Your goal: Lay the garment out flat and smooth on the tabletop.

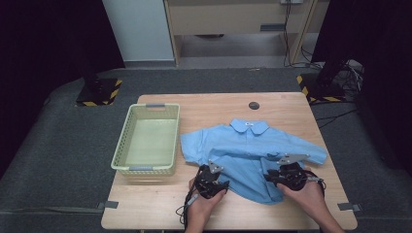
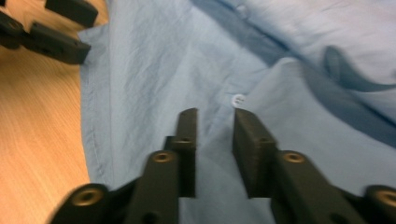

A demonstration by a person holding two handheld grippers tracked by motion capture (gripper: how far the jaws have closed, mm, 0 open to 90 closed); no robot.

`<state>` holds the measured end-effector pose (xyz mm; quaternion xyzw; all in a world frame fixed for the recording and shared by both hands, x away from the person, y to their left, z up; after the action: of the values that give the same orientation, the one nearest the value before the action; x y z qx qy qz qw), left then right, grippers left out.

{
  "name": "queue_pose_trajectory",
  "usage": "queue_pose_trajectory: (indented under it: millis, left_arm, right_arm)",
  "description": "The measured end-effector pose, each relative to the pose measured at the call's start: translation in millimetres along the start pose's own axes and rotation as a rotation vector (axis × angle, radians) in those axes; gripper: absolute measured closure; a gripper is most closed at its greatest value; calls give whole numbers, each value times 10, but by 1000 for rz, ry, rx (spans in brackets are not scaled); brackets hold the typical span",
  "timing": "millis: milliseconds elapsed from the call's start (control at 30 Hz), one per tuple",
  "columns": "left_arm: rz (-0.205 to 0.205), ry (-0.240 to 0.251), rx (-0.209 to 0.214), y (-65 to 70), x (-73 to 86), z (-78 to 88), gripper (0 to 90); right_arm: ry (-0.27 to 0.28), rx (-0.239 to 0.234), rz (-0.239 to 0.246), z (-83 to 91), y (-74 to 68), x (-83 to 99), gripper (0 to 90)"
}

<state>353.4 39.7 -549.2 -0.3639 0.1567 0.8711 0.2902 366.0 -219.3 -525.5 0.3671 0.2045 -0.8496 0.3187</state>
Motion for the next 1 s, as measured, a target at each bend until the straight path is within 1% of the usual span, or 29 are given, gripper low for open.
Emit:
queue_pose_trajectory:
  millis: [33, 67, 100, 167, 200, 233, 300, 333, 367, 400, 433, 467, 500, 533, 567, 633, 667, 700, 733, 800, 833, 900, 1000]
  left_arm:
    - [-23, -1, -13, 19, -3, -8, 490]
    - [-48, 0, -25, 35, -5, -16, 519]
    - [-65, 1, -32, 48, -7, -22, 554]
    - [-65, 12, -28, 56, -8, -28, 625]
    - [-64, 15, -28, 54, -9, -30, 662]
    - [-63, 17, -28, 52, -9, -32, 697]
    - [-61, 25, -26, 45, -12, -39, 762]
    - [-59, 25, -25, 40, -13, -40, 786]
    - [-57, 24, -23, 34, -15, -41, 809]
    - [-55, 24, -22, 28, -15, -40, 833]
    - [-55, 24, -20, 21, -13, -37, 856]
    - [-53, 23, -18, 12, -11, -33, 880]
    - [-47, 24, -15, 4, -8, -29, 883]
    - [-48, 22, -12, -2, -5, -24, 885]
    - [-48, 22, -13, -4, -2, -20, 885]
    - [-49, 19, -13, -8, -1, -14, 886]
    - [-48, 17, -15, -13, -1, -12, 887]
    - [-44, 17, -17, -29, 1, -9, 887]
    - [-38, 20, -19, -45, 3, -7, 888]
    - [-31, 21, -27, -82, 9, 1, 889]
    - [-28, 22, -30, -100, 10, 3, 889]
    - [-17, 27, -36, -135, 11, 5, 889]
    - [-12, 28, -43, -170, 9, 5, 890]
  right_arm:
    - [7, 4, 0, 55, 30, 5, 637]
    - [11, 13, -7, 116, 63, 13, 626]
    - [20, 25, -8, 181, 107, 26, 630]
    - [22, 57, -11, 296, 206, 65, 647]
    - [17, 81, -7, 339, 267, 94, 661]
    - [1, 103, -11, 379, 325, 127, 678]
    - [-13, 136, -26, 433, 437, 196, 718]
    - [-23, 153, -24, 453, 490, 225, 735]
    - [-30, 182, -21, 469, 536, 248, 741]
    - [-38, 204, -30, 486, 577, 265, 746]
    - [-45, 212, -40, 502, 616, 277, 745]
    - [-43, 216, -63, 518, 646, 286, 743]
    - [-55, 217, -80, 536, 677, 304, 728]
    - [-85, 217, -100, 540, 702, 360, 685]
    - [-85, 217, -100, 540, 702, 360, 685]
    - [-131, 234, -108, 529, 712, 436, 638]
    - [-143, 242, -107, 529, 720, 464, 618]
    - [-151, 243, -117, 536, 724, 480, 597]
    - [-150, 246, -141, 547, 726, 500, 586]
    - [-156, 241, -163, 564, 721, 522, 573]
    - [-156, 238, -163, 562, 722, 535, 572]
    - [-173, 231, -179, 537, 709, 551, 570]
    - [-183, 221, -178, 488, 684, 554, 578]
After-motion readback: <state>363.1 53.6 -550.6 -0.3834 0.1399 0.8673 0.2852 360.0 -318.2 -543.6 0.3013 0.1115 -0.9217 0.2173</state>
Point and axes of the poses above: each handheld gripper's, and its own axes: z roughly backward along the jaws, x roughly out of its underside, y roughly to its right, the point moved 3 cm from there along -z, roughly forward along the jaws, and after that the axes turned 5 degrees about y, right-handed, at the moved point
